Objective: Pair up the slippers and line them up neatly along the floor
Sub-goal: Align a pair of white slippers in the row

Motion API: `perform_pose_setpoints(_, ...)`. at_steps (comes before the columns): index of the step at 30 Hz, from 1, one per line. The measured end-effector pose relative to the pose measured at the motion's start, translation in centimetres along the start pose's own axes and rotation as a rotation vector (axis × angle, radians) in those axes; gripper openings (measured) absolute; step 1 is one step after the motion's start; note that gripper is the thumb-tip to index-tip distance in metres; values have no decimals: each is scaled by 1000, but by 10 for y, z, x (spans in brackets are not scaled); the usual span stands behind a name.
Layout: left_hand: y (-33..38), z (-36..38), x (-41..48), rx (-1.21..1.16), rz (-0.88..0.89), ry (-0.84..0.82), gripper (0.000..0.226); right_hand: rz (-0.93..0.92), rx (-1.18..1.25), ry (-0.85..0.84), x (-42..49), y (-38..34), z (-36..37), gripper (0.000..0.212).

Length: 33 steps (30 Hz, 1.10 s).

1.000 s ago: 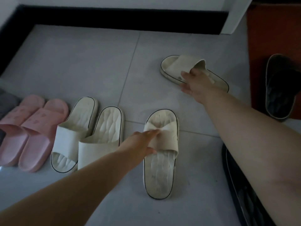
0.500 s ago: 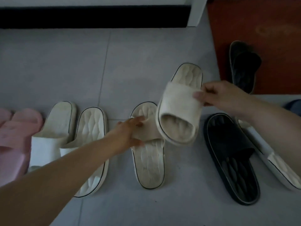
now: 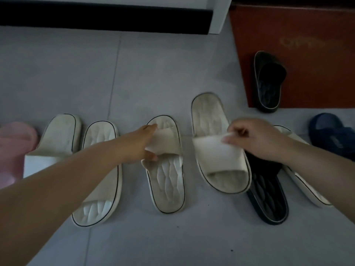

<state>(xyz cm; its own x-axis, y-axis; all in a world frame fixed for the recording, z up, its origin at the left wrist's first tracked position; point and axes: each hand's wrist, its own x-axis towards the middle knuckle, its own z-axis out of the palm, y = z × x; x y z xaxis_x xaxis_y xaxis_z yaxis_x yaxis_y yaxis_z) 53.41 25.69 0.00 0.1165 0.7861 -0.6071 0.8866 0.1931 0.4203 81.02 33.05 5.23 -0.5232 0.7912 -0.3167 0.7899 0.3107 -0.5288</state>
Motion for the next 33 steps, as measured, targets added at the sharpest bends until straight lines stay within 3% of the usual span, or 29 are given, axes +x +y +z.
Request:
perform_pose_setpoints(2,-5,0,-5,39,-11,-3,94,127,279,127,0,-15,-13,19)
perform_pose_setpoints(7,-14,-5,-13,-32,-69,22,92,476,1132,-47,2,-56,1,11)
perform_pose_setpoints(10,-21,-6,-11,-106,-75,60,94,691,1645,121,8,-78,33,21)
perform_pose_setpoints(12,-24,-6,-10,-123,-91,65,95,711,1822,175,9,-86,57,12)
perform_pose_setpoints(14,-27,-5,-10,-135,-103,75,95,642,1719,39,5,-93,77,11)
perform_pose_setpoints(17,-28,-4,-10,-111,-92,106,94,529,1150,-205,-3,-87,92,25)
perform_pose_setpoints(18,-28,-5,-10,-103,-88,114,94,488,977,-187,-4,-81,90,21)
perform_pose_setpoints(20,-28,-5,-11,-111,-83,120,92,385,662,16,-1,-65,79,10)
perform_pose_setpoints(22,-28,-4,-11,-134,-80,118,91,252,337,226,11,-45,66,34)
perform_pose_setpoints(24,-28,-4,-10,-144,-69,110,89,143,82,178,33,-27,55,75)
perform_pose_setpoints(26,-28,-4,-8,-176,-62,107,88,121,-44,-60,53,-20,52,105)
perform_pose_setpoints(28,-30,-4,-7,-205,-63,116,88,110,-43,-194,64,-15,57,107)
perform_pose_setpoints(33,-38,-3,-7,-238,-53,175,85,68,-41,-169,48,-8,71,95)
